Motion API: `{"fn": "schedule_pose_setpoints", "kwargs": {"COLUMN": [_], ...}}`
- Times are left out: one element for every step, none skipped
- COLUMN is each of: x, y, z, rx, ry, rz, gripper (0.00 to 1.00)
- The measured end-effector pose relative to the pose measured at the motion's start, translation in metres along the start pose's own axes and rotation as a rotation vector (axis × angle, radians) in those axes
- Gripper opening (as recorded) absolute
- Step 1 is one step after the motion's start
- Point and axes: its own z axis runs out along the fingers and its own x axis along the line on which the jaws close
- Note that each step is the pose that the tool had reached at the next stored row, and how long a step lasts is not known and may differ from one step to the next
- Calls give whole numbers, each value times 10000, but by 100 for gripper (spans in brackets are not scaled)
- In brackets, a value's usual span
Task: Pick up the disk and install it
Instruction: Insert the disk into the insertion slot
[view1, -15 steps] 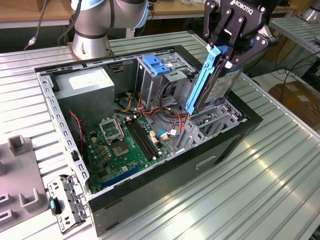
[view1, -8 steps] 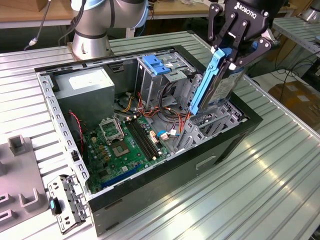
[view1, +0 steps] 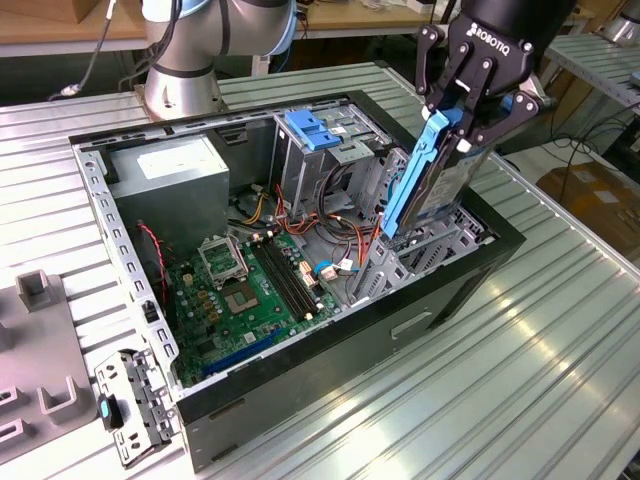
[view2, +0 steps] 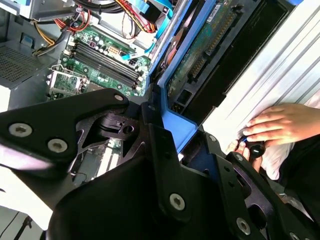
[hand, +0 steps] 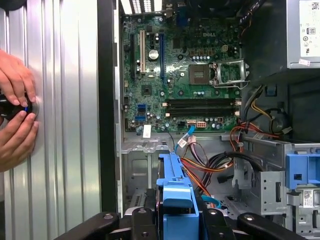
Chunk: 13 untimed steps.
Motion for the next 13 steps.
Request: {"fn": "schedule_pose_setpoints", "kwargs": {"x": [3, 7, 12, 15, 21, 25, 31, 36, 36, 36, 37, 36, 37], "y": [-1, -1, -2, -4, -6, -7, -8, -10, -11, -11, -11, -11, -11], "z": [6, 14, 21, 27, 38, 44, 51, 61, 67, 70, 82, 88, 95], "rx": [0, 0, 0, 0, 0, 0, 0, 0, 0, 0, 0, 0, 0], "ry": [1, 0, 1, 2, 0, 1, 2, -1, 2, 3, 0, 2, 1], "rz": [-1, 0, 1, 6, 16, 22, 28, 36, 39, 40, 39, 39, 40], "gripper": [37, 37, 37, 37, 37, 37, 37, 37, 37, 37, 37, 37, 37]}}
